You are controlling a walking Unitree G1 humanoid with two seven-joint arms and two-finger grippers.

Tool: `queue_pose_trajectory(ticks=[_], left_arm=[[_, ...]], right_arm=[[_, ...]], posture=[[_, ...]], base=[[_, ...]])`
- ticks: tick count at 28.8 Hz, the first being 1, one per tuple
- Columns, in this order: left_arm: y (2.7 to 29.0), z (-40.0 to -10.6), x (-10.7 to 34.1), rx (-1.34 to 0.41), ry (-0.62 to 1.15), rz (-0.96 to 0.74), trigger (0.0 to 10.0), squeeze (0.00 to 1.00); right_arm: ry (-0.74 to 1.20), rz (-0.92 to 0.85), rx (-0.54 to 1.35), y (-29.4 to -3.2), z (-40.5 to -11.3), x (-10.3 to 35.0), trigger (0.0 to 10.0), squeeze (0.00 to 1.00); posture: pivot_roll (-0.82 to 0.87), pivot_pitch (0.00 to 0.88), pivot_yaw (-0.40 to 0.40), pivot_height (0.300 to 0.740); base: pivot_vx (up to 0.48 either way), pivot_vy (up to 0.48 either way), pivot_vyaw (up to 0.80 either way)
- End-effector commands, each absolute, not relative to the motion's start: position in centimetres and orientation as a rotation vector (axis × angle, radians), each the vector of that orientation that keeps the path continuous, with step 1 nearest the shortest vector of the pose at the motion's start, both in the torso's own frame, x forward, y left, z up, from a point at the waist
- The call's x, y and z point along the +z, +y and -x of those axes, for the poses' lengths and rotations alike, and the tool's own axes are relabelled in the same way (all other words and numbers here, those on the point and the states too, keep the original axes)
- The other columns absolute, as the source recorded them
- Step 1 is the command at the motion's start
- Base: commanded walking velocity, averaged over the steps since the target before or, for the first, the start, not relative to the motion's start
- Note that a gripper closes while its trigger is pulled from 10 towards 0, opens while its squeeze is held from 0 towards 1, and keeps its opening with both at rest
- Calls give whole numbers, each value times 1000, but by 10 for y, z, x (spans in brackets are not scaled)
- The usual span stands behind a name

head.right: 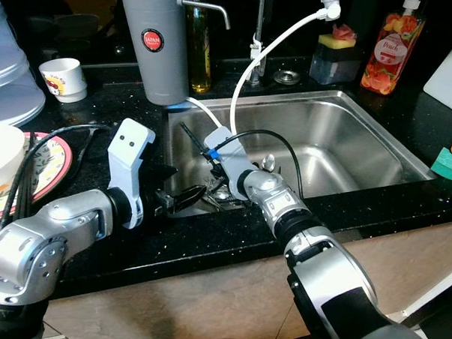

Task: Kitchen organization

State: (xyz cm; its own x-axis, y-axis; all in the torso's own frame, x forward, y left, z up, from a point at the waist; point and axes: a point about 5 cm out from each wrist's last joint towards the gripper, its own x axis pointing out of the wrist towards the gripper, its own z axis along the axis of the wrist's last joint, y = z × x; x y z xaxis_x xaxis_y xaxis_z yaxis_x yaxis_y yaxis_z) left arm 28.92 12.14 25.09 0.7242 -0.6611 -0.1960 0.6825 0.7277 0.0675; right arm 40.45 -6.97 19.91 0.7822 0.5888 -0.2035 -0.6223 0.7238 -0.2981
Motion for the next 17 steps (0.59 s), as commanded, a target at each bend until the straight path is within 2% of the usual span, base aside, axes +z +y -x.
queue_pose_trajectory(ticks=[1,2,3,6,8,11,12,13,15,17], left_arm=[[125,-290,249,-705,181,-147,10000,0],[129,-295,250,-641,176,-159,10000,0],[133,-300,251,-573,173,-168,10000,0],[138,-306,254,-501,157,-177,10000,0],[148,-315,261,-365,131,-182,10000,0],[152,-320,264,-303,124,-181,10000,0],[160,-325,269,-199,116,-225,10000,0],[166,-330,277,-120,74,-286,10000,0],[171,-332,286,-84,22,-298,10000,0],[185,-334,302,0,-68,-229,10000,0]], right_arm=[[118,359,654,-76,-405,194,10000,1000],[106,359,642,-76,-406,196,10000,447],[89,355,625,-77,-407,199,10000,0],[69,341,605,-78,-408,203,10000,0],[20,298,575,-80,-411,214,10000,0],[0,285,565,-81,-411,218,10000,0],[-28,262,549,-83,-413,225,10000,0],[-54,234,531,-86,-414,230,10000,0],[-81,200,513,-88,-415,236,10000,0],[-111,150,498,-92,-415,242,10000,0]], posture=[[3,102,-46,740],[4,102,-48,740],[4,102,-48,740],[4,102,-48,740],[1,103,-42,740],[1,103,-42,740],[1,105,-42,740],[0,106,-42,740],[1,107,-42,740],[2,108,-40,740]], base=[[0,0,0],[0,0,0],[0,0,0],[0,0,0],[0,0,0],[0,0,0],[0,0,0],[0,0,0],[0,0,0],[0,0,0]])
